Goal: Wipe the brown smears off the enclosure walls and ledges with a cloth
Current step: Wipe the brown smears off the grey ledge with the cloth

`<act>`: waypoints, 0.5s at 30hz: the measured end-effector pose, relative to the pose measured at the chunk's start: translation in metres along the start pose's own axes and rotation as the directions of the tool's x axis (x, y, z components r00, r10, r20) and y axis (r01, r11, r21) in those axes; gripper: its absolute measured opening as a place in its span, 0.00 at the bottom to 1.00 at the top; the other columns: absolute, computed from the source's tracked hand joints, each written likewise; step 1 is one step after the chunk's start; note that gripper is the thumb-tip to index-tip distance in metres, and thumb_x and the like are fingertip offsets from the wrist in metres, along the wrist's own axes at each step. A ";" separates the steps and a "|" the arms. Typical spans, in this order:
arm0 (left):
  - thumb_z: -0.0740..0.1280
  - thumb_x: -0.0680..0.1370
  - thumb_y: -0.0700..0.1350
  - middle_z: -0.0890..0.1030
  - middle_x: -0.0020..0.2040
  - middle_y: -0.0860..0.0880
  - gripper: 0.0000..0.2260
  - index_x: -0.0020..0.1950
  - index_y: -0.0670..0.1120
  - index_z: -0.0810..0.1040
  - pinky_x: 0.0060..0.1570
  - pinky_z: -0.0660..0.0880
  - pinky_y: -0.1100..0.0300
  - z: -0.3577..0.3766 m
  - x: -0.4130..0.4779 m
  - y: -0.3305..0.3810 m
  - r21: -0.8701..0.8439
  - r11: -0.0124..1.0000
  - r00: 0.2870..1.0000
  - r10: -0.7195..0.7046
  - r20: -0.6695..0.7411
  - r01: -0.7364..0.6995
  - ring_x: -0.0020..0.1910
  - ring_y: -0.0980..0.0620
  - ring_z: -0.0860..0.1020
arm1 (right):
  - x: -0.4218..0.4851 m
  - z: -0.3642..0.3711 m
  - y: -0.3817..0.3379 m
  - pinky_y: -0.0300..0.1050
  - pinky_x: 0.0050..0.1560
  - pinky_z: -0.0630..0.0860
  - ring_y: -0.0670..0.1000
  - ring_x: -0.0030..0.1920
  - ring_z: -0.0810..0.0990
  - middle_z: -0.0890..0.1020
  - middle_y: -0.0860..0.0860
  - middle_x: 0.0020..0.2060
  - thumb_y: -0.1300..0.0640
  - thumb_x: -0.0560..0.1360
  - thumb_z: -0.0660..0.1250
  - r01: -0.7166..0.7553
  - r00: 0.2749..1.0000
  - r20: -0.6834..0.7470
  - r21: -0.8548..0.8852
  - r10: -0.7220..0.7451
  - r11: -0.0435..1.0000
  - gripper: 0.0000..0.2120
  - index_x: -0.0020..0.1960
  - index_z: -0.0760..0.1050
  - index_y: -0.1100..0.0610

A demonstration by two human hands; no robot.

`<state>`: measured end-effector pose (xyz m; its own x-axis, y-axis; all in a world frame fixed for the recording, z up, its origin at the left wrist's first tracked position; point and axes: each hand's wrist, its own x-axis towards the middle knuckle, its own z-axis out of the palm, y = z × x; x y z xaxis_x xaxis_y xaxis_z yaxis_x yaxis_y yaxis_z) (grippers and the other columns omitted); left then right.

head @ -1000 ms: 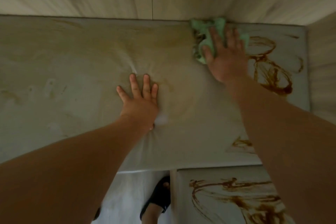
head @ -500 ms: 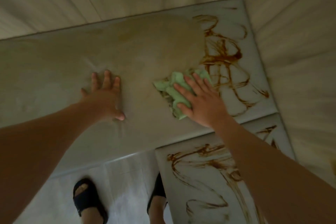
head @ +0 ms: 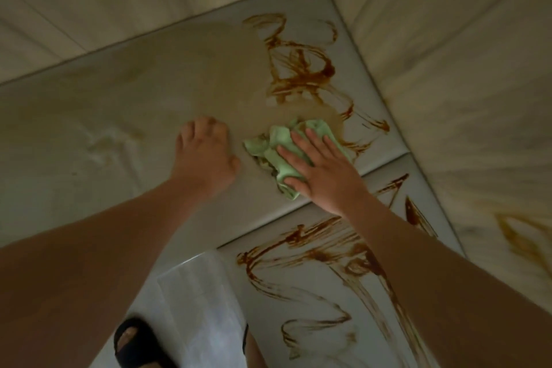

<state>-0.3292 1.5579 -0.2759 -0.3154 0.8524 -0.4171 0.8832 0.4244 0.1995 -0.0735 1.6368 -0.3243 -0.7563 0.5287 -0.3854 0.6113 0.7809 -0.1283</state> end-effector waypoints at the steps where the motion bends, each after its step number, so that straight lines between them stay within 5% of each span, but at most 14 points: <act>1: 0.69 0.76 0.55 0.61 0.76 0.43 0.29 0.74 0.47 0.68 0.72 0.63 0.43 -0.001 0.005 0.003 0.001 1.000 1.000 0.015 -0.017 -0.015 0.73 0.37 0.61 | -0.001 -0.002 0.014 0.57 0.82 0.39 0.54 0.83 0.35 0.40 0.48 0.84 0.30 0.82 0.39 0.000 1.000 -0.003 -0.015 0.000 1.000 0.32 0.83 0.37 0.38; 5: 0.72 0.75 0.60 0.52 0.82 0.43 0.38 0.80 0.50 0.60 0.77 0.57 0.37 -0.006 0.027 0.005 -0.007 0.998 0.998 -0.055 0.015 0.055 0.79 0.35 0.53 | -0.008 -0.005 0.059 0.61 0.82 0.46 0.57 0.83 0.40 0.44 0.50 0.84 0.29 0.80 0.39 -0.270 0.961 -0.033 0.085 0.274 0.959 0.34 0.84 0.43 0.38; 10: 0.78 0.69 0.64 0.34 0.83 0.46 0.58 0.84 0.58 0.38 0.74 0.49 0.24 -0.017 0.062 -0.002 0.024 0.972 0.946 -0.233 0.227 0.234 0.81 0.34 0.36 | -0.012 -0.002 0.049 0.64 0.81 0.53 0.67 0.81 0.54 0.55 0.61 0.82 0.32 0.83 0.50 -0.572 0.787 -0.167 0.164 0.594 0.804 0.31 0.83 0.57 0.41; 15: 0.78 0.69 0.62 0.27 0.81 0.45 0.62 0.81 0.56 0.30 0.70 0.53 0.20 -0.011 0.080 0.006 0.090 0.955 0.905 -0.297 0.304 0.283 0.79 0.29 0.33 | 0.006 -0.002 0.028 0.60 0.81 0.40 0.62 0.83 0.41 0.42 0.59 0.84 0.35 0.84 0.45 -0.703 0.662 -0.023 0.327 0.749 0.632 0.32 0.84 0.40 0.42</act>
<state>-0.3528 1.6317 -0.2986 -0.4419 0.5529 -0.7064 0.7854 0.6189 -0.0069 -0.0613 1.6625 -0.3286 -0.0487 0.9426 -0.3303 0.9939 0.0130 -0.1094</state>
